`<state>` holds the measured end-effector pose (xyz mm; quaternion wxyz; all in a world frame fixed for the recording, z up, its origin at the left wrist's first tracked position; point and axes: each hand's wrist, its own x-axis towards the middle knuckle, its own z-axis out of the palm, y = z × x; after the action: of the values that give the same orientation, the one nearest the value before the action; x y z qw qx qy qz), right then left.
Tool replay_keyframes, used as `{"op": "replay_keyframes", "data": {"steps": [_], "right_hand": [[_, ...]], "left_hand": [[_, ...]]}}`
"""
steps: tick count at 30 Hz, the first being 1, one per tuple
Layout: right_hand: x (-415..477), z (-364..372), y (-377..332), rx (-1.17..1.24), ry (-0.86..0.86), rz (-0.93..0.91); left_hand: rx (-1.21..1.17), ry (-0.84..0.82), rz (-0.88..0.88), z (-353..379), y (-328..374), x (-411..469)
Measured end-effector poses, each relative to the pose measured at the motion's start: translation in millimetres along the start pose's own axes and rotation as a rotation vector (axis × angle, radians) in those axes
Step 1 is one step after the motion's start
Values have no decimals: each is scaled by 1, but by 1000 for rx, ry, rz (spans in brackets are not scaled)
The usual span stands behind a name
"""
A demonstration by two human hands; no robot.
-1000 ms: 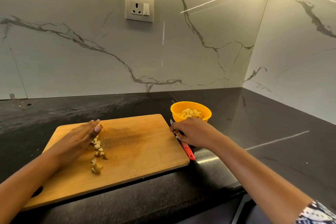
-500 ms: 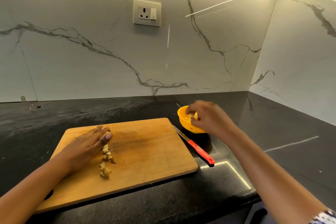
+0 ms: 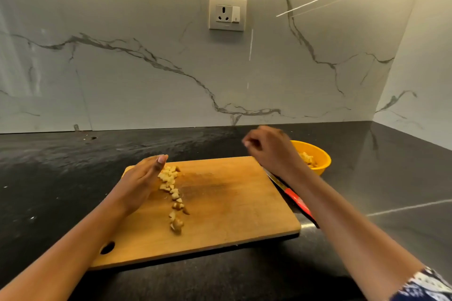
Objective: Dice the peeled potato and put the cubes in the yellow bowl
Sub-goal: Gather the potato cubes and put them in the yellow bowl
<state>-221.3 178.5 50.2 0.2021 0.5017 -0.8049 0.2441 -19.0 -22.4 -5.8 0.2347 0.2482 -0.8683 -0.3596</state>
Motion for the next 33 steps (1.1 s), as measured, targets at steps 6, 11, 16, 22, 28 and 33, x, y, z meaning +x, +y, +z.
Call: {"op": "replay_keyframes", "data": {"steps": [6, 11, 16, 22, 28, 33], "right_hand": [[42, 76, -68, 396, -546, -64], [60, 118, -101, 448, -718, -66], [43, 111, -98, 393, -726, -150], [-1, 66, -77, 397, -774, -281], [-3, 61, -79, 559, -705, -162], [-14, 73, -110, 115, -647, -500]], "left_hand": [[-8, 91, -145, -15, -19, 6], [-109, 111, -193, -18, -27, 10], [97, 48, -210, -13, -34, 11], [275, -27, -231, -11, -29, 11], [158, -16, -232, -16, -27, 9], [-93, 118, -174, -29, -24, 1]]}}
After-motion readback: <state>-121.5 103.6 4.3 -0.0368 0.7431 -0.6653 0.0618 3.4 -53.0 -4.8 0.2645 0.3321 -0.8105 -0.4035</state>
